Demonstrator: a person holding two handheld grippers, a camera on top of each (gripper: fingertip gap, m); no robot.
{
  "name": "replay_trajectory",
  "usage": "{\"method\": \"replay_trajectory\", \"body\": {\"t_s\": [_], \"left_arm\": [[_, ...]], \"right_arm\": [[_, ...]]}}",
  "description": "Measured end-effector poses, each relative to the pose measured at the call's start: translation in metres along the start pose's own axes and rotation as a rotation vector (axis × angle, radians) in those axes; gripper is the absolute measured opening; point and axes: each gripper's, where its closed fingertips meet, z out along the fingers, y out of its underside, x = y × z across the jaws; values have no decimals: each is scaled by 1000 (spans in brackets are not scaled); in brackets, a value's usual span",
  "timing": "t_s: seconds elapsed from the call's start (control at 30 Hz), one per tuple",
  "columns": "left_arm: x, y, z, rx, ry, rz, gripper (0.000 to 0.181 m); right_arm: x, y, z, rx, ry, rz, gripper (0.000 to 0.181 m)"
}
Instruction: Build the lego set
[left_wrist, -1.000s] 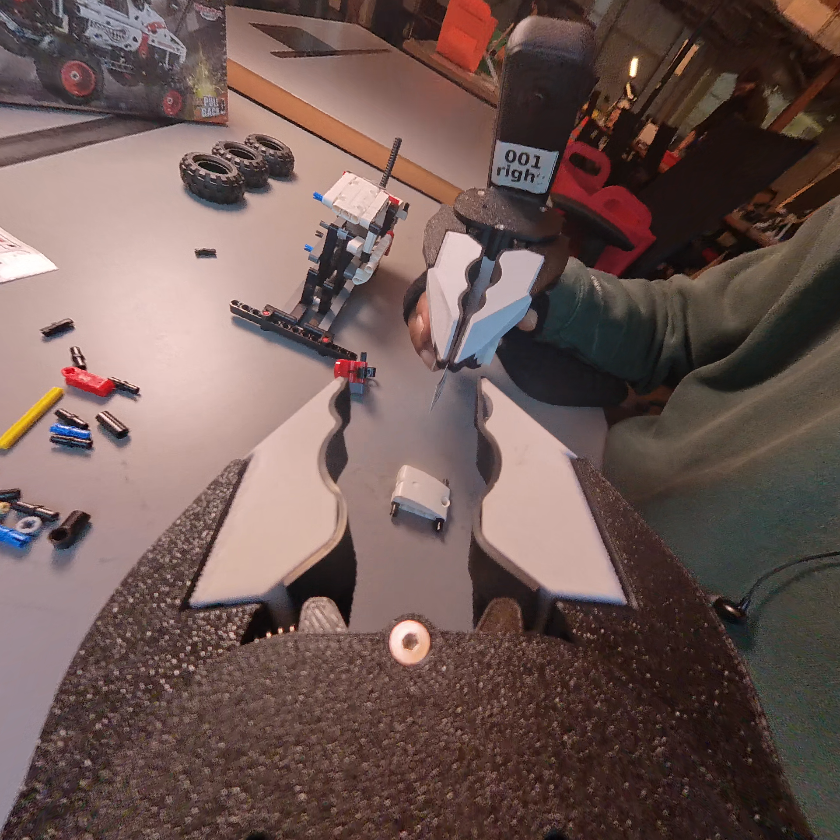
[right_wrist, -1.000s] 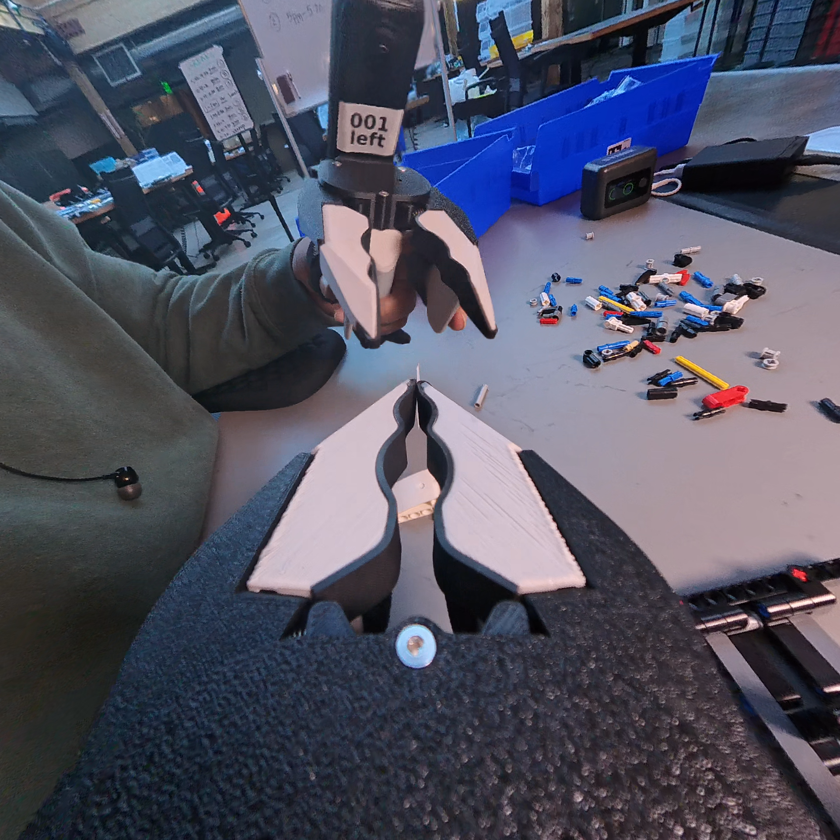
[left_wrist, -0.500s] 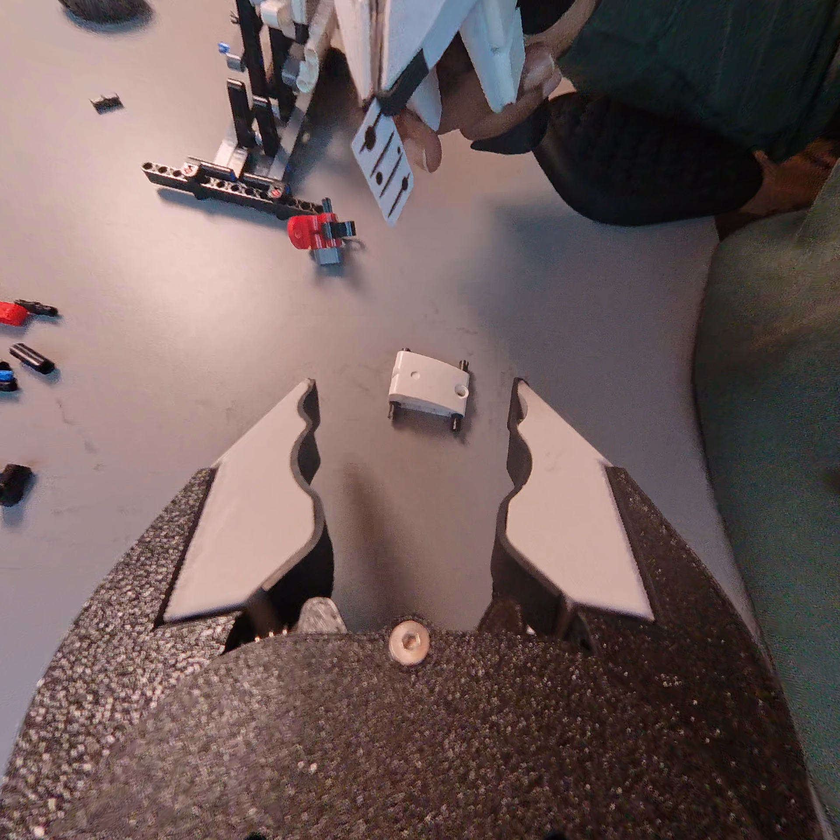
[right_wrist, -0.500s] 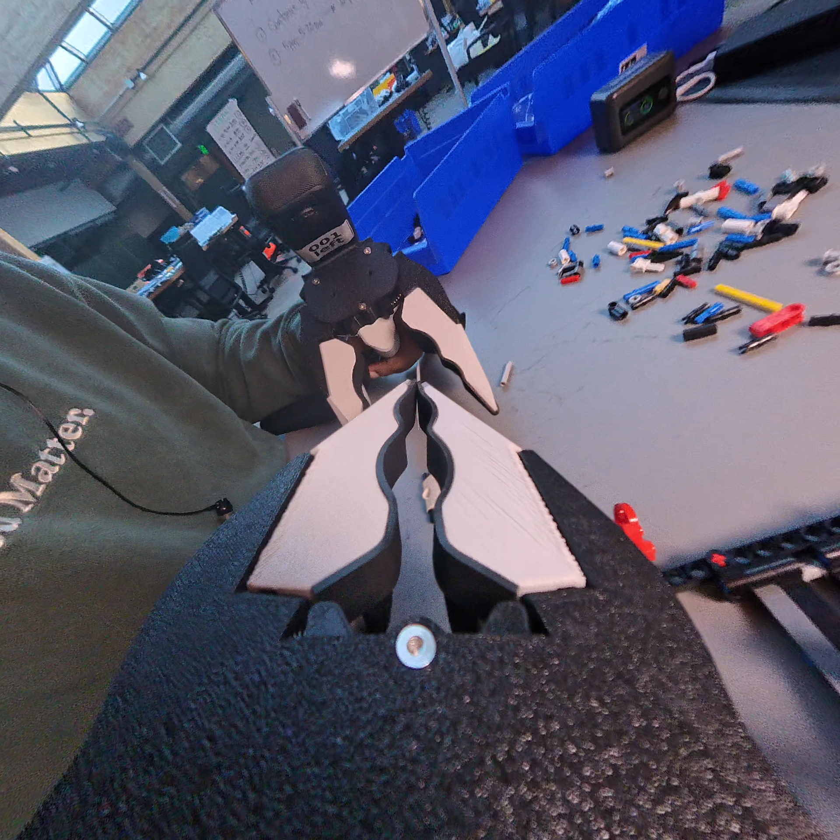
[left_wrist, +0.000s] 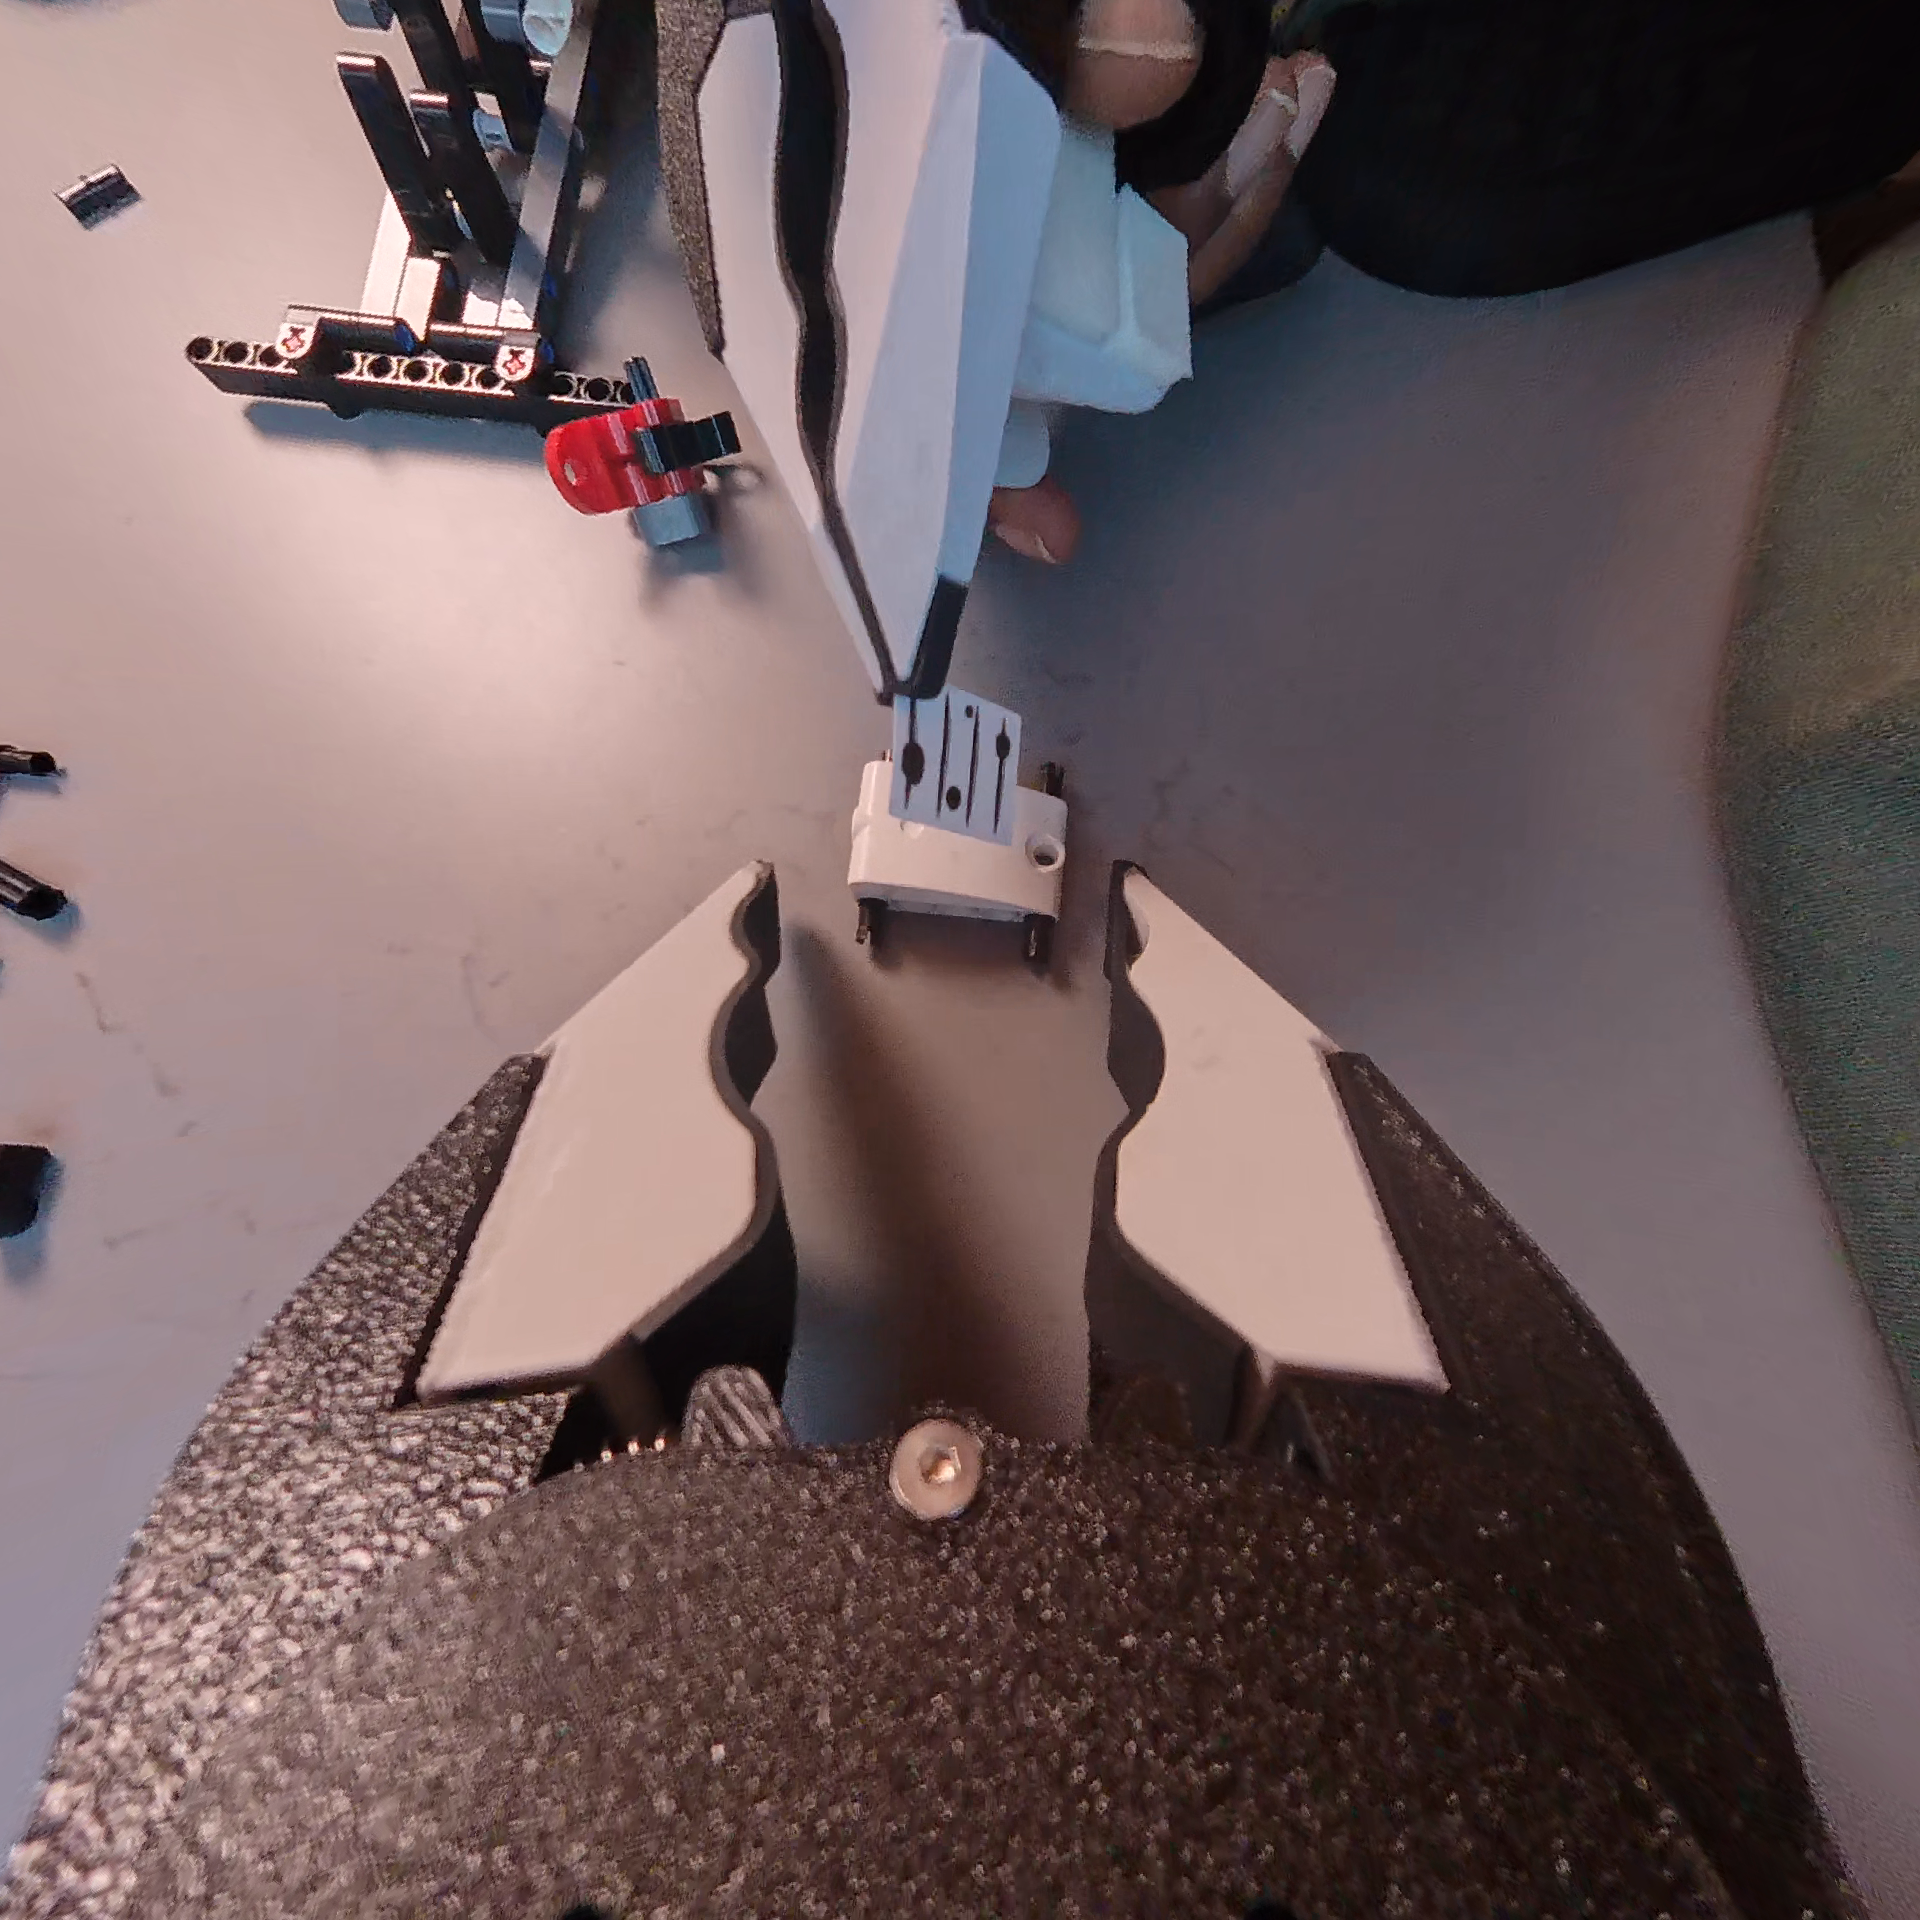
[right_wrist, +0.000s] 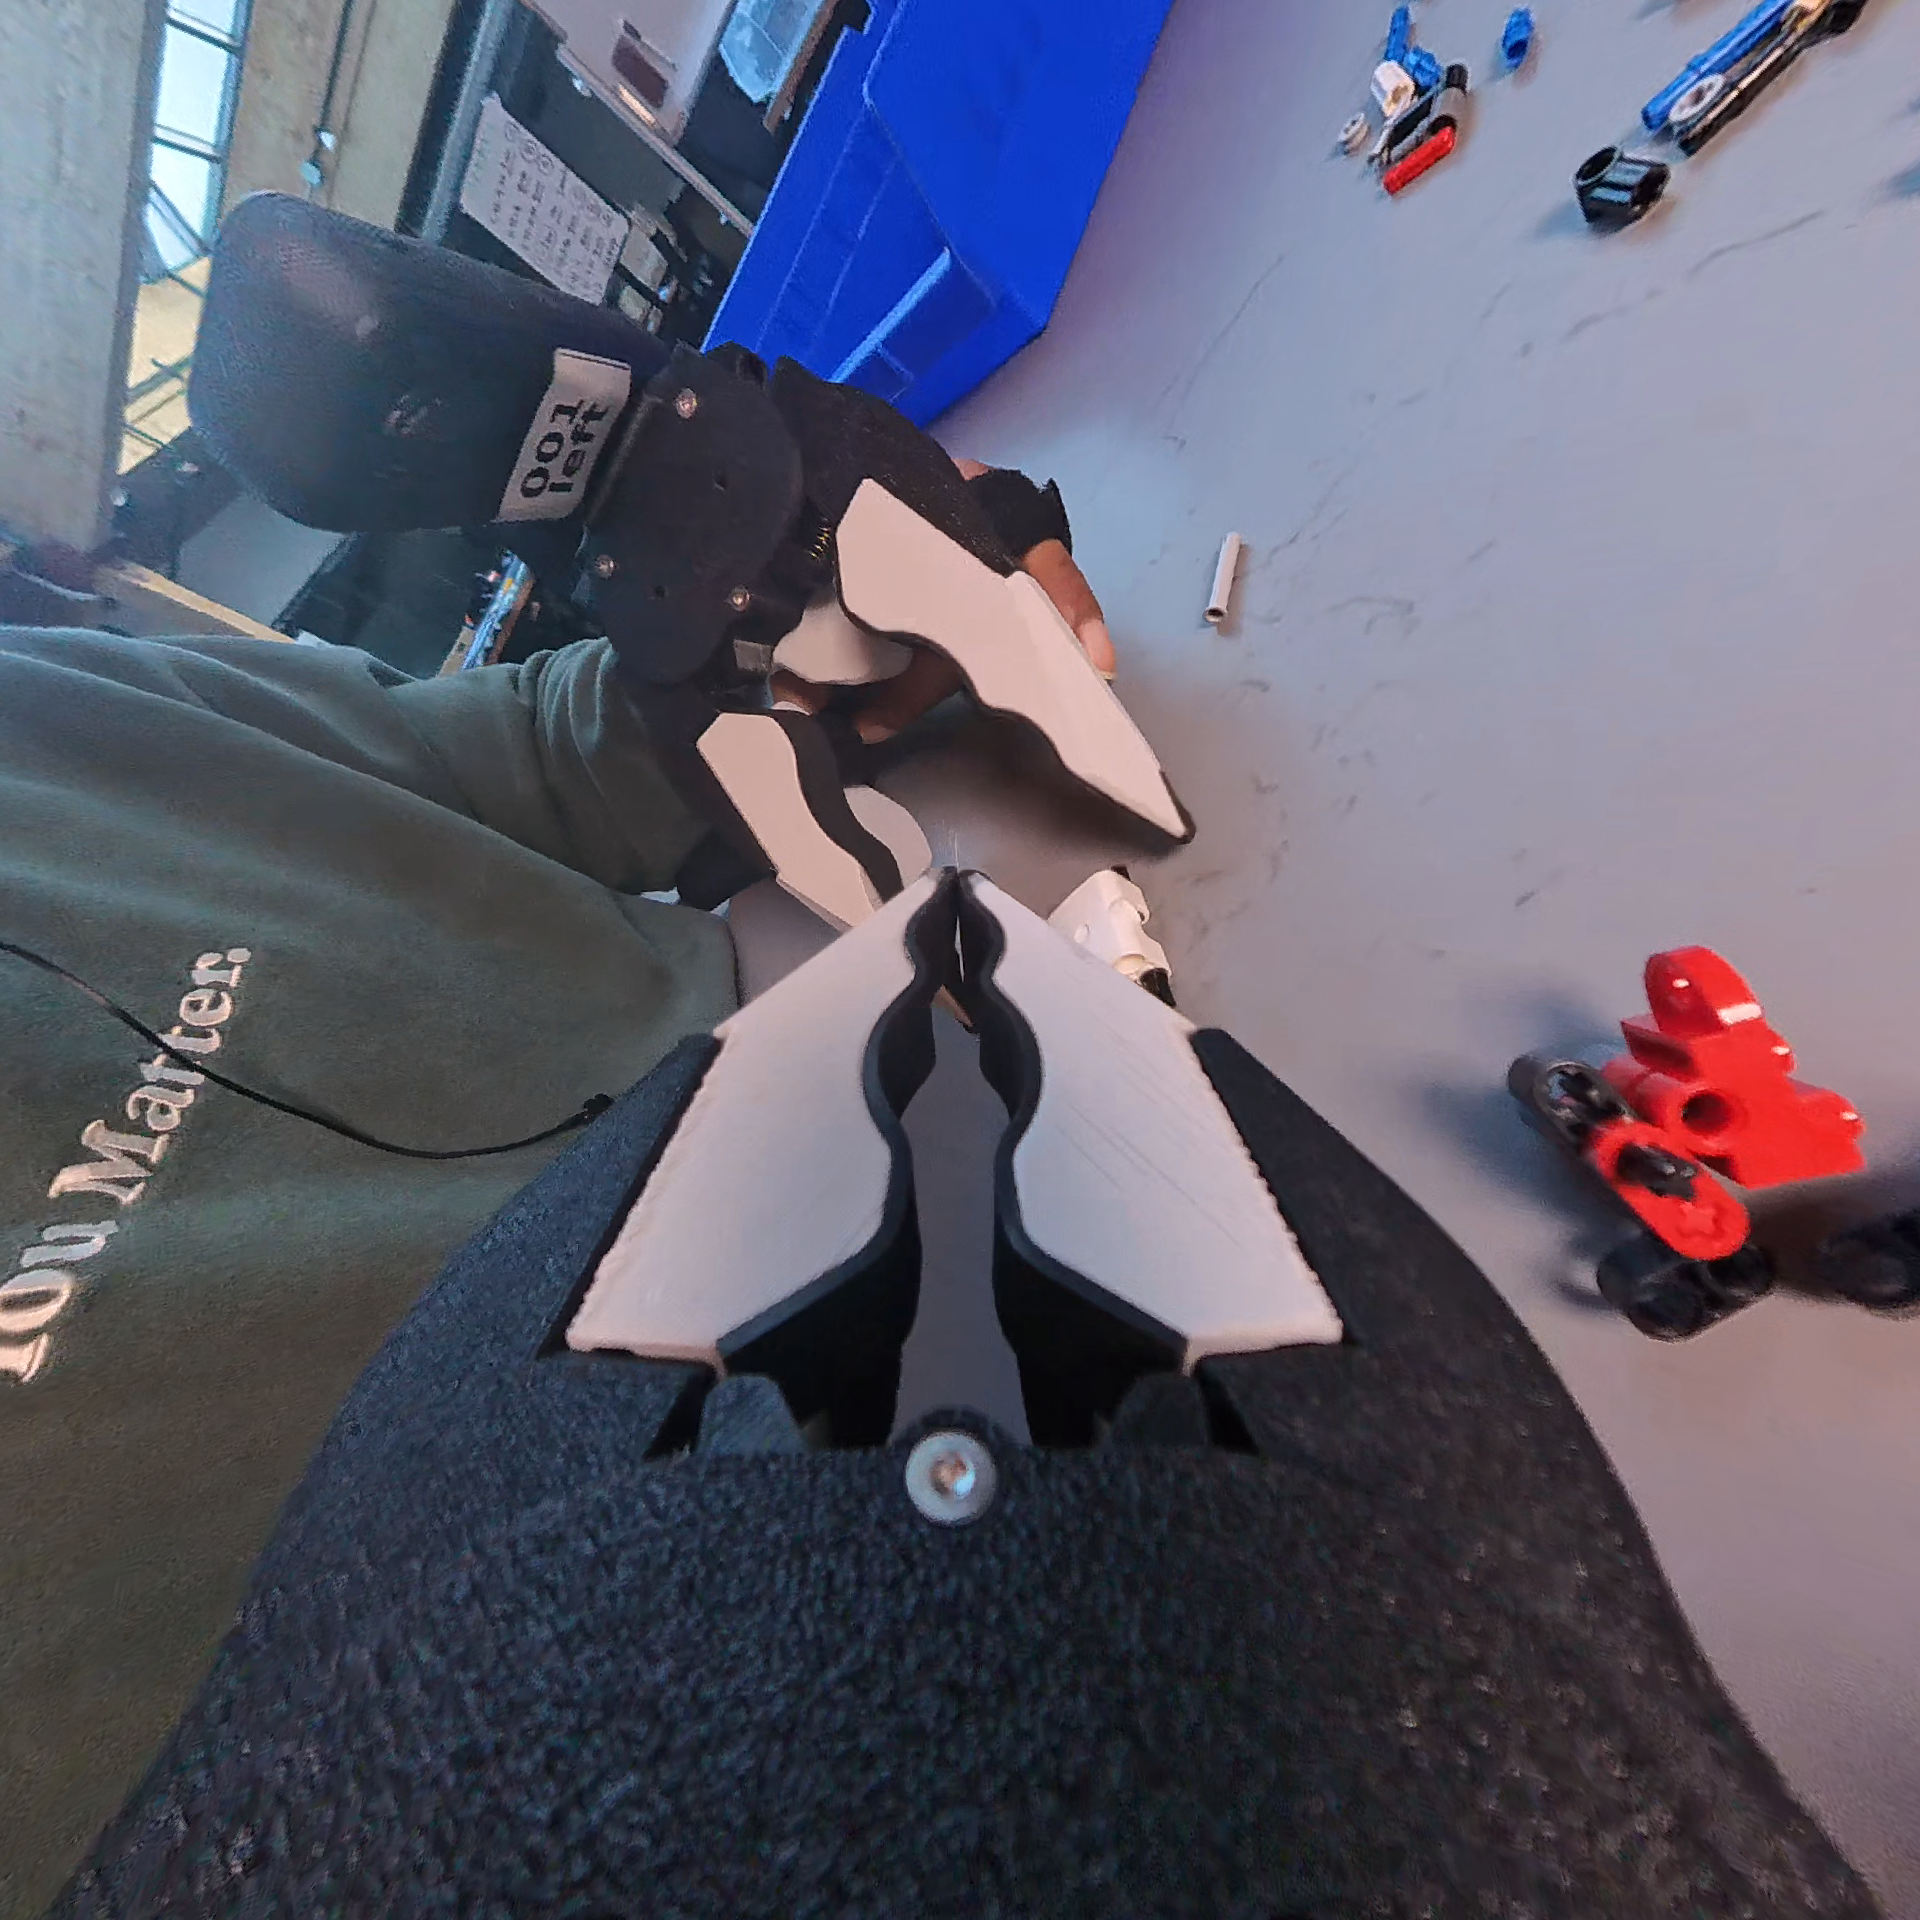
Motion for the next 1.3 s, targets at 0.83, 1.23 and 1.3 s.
{"method": "replay_trajectory", "body": {"t_s": [0.83,1.23,1.3], "left_arm": [[-2,-1,-1,-4,-54,69,55],[2,2,3,-24,-34,82,44],[2,2,3,-25,-32,80,43]], "right_arm": [[11,14,5,56,139,93,0],[13,15,6,46,159,79,0],[12,15,6,46,159,79,0]]}}
